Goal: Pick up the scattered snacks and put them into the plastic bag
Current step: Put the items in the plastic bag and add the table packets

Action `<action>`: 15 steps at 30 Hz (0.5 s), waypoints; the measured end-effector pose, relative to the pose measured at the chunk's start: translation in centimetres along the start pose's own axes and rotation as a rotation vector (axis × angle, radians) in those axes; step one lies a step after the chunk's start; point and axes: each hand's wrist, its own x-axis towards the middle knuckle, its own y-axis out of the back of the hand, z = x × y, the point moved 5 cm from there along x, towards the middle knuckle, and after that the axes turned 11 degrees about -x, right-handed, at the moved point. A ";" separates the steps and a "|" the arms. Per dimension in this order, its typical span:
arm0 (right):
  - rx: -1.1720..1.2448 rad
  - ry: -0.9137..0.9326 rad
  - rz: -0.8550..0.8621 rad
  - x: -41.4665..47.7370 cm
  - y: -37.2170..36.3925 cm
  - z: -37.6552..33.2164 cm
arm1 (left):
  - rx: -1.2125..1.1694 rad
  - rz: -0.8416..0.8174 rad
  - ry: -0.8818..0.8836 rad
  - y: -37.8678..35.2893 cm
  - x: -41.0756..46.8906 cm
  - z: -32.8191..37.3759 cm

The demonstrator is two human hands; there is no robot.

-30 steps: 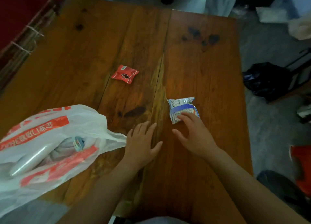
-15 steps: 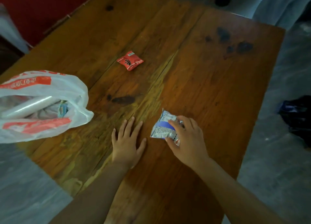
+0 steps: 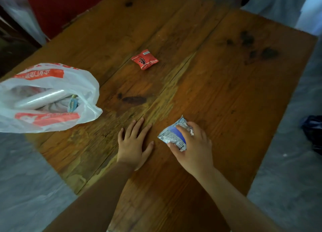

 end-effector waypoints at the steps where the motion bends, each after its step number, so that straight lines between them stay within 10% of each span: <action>1: -0.001 -0.015 -0.015 0.0 -0.1 -0.2 | 0.003 0.000 -0.003 0.0 0.0 0.0; 15: 0.146 -0.308 0.068 1.6 1.9 -1.6 | 0.053 -0.124 -0.159 4.5 4.4 0.5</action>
